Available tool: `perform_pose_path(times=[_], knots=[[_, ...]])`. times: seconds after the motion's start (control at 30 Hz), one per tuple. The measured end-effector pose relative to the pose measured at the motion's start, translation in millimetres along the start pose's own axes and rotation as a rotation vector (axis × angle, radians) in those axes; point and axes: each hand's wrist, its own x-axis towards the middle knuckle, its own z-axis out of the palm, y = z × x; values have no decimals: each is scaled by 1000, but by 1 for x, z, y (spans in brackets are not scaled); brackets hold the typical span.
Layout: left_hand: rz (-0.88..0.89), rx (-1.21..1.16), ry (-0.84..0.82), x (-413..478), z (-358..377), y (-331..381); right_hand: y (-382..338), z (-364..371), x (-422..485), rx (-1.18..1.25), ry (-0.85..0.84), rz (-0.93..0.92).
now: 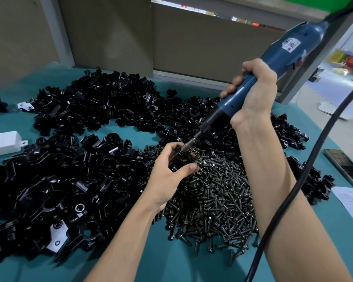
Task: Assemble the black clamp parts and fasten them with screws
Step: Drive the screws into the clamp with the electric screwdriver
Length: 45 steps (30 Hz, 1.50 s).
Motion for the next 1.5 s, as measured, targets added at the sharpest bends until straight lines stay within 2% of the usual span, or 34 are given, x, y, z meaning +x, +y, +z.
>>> perform_pose_path(times=[0.4,1.5], knots=[[1,36,7,1,-1,-1,1,-2,-2,25,-16,7],[39,-46,27,4,-6,-8,9,4,-5,19,-9,29]])
